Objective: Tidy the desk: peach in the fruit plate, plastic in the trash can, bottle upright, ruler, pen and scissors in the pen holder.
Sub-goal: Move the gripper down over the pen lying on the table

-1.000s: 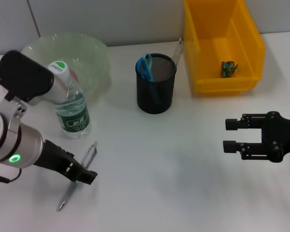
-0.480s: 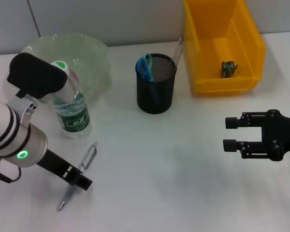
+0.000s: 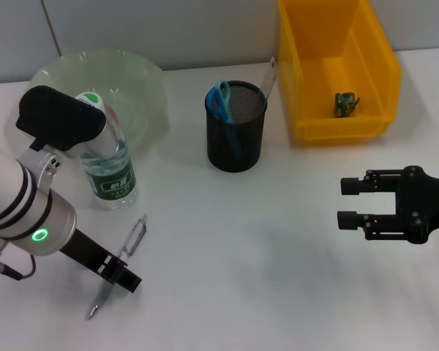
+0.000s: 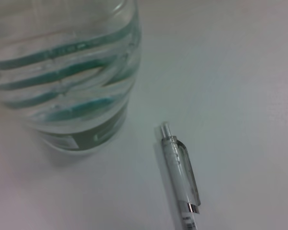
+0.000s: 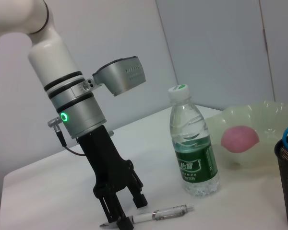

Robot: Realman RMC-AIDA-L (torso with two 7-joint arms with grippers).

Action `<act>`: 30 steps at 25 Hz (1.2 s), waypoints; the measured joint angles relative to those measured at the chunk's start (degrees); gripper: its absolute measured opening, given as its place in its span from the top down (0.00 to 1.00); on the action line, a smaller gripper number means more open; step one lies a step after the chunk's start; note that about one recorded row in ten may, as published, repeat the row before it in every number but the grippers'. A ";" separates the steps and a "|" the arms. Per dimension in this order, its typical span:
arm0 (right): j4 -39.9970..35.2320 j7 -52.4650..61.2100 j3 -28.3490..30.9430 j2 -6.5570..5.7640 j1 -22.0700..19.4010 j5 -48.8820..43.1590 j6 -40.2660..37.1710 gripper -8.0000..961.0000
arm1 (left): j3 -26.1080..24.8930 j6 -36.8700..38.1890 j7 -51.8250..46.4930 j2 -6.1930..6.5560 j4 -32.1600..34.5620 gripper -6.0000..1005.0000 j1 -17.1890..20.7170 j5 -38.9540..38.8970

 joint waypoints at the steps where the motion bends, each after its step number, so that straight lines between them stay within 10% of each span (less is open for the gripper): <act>1: 0.00 0.00 0.00 0.00 0.00 0.00 0.00 0.32 | 0.02 0.11 -0.09 0.00 0.08 0.20 0.01 -0.02; 30: -0.09 0.42 0.00 -0.09 0.56 0.00 0.29 0.32 | 0.11 4.02 -2.01 0.10 1.65 0.25 0.11 0.15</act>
